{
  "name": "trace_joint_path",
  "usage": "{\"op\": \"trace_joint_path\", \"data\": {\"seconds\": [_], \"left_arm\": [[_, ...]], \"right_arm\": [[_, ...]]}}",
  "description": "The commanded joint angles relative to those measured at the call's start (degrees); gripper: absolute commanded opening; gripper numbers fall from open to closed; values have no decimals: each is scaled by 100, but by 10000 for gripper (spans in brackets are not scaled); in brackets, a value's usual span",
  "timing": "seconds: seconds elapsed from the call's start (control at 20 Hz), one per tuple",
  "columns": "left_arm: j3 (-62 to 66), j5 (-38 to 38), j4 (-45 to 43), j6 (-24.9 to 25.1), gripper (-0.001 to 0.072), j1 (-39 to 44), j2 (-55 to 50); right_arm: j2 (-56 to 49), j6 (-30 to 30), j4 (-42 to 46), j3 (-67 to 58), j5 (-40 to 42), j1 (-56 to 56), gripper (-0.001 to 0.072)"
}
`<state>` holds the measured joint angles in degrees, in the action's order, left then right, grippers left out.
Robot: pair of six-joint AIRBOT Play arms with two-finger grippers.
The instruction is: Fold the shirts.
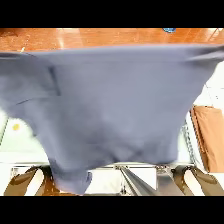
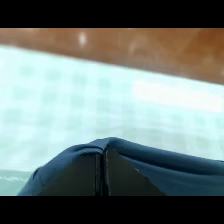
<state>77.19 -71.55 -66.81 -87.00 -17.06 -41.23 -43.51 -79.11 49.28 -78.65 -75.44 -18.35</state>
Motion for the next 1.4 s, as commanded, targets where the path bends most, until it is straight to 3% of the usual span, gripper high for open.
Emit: {"op": "trace_joint_path", "data": {"seconds": [0.0, 0.25, 0.4, 0.55, 0.6, 0.65, 0.7, 0.8, 0.95, 1.05, 1.2, 1.35], "left_arm": [[-1088, 1261, 656, 551, 14, 396, -1003], [-643, 3067, 669, 931, 14, 1272, -3237], [26, 2879, 977, 619, 14, 1412, -4385], [356, 2669, 1624, 616, 17, 1416, -4957], [369, 2708, 1709, 616, 72, 1416, -5014], [369, 2717, 1705, 616, 261, 1403, -5016], [382, 2662, 1707, 597, 507, 1355, -5003], [638, 1836, 1569, 592, 508, 1021, -4990], [916, -155, 1003, 378, 507, 155, -4916], [466, -1040, 763, 380, 507, -345, -4673], [-1460, -605, 787, 404, 507, -601, -3692], [-3886, 245, 1248, 741, 507, -586, -2396]], "right_arm": [[-1019, 890, -1220, 758, 363, 2, 17], [-3259, 1567, -2321, 575, 1617, 0, 17], [-4642, 1528, -2730, -28, 1622, 0, 17], [-5602, 927, -2959, -581, 1576, -4, 18], [-5796, 739, -2990, -728, 1589, -4, 18], [-5917, 629, -2999, -835, 1626, -4, 135], [-5971, 516, -3001, -931, 1650, -4, 423], [-5930, 551, -2973, -1117, 1657, -87, 414], [-5602, 820, -2728, -1235, 1121, -651, 406], [-5324, 822, -1480, -1202, 369, -992, 406], [-4656, 710, 225, -170, -94, -1241, 406], [-3622, 730, 256, 1792, 651, -1432, 406]]}}
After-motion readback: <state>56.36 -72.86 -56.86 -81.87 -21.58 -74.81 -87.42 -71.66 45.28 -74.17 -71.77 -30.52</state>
